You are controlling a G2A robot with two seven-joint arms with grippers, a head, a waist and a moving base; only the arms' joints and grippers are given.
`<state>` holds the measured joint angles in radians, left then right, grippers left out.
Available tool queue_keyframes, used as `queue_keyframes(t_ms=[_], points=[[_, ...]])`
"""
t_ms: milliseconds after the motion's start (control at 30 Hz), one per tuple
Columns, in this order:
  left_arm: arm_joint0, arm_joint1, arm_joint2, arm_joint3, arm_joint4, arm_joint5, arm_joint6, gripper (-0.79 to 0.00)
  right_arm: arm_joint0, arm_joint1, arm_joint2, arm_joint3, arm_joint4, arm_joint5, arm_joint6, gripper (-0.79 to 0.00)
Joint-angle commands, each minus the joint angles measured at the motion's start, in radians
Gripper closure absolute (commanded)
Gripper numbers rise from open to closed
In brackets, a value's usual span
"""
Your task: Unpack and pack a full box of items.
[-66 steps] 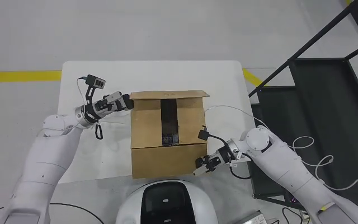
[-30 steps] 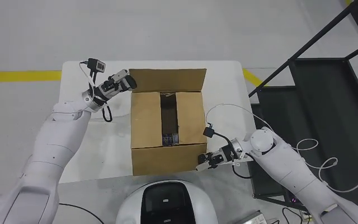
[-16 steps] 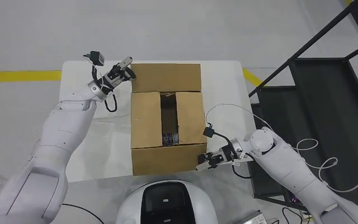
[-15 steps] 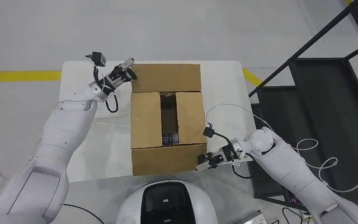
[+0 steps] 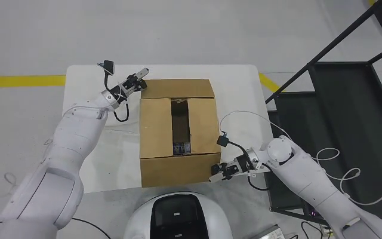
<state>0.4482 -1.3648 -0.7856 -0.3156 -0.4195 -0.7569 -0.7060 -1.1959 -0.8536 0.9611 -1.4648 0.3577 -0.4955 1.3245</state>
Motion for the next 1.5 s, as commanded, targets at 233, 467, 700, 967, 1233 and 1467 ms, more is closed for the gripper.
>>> queue_keyframes(t_ms=[233, 467, 700, 967, 1233, 1467], points=[[-0.017, -0.006, 0.016, 0.050, 0.101, -0.024, 0.001, -0.785, -0.004, -0.016, -0.057, -0.040, -0.093, 0.038, -0.072, -0.785], [-0.032, 0.008, -0.001, 0.067, 0.134, -0.064, 0.020, -0.785, 0.028, -0.041, -0.115, -0.005, -0.150, 0.037, -0.146, -0.785], [-0.032, 0.029, -0.043, 0.052, 0.095, -0.118, -0.022, -0.785, 0.036, -0.053, -0.134, 0.012, -0.186, 0.027, -0.196, -0.785], [-0.010, 0.078, -0.140, 0.000, -0.053, -0.177, -0.164, -0.785, -0.004, -0.022, -0.042, -0.079, -0.033, 0.012, -0.084, -0.785], [0.135, 0.189, -0.281, -0.279, -0.215, -0.011, -0.347, -0.785, 0.031, -0.007, 0.049, -0.201, 0.040, 0.196, -0.093, -0.785], [0.422, 0.318, -0.499, -0.702, -0.320, 0.243, -0.600, -0.785, 0.193, -0.055, -0.078, -0.203, -0.056, 0.343, -0.157, -0.785]])
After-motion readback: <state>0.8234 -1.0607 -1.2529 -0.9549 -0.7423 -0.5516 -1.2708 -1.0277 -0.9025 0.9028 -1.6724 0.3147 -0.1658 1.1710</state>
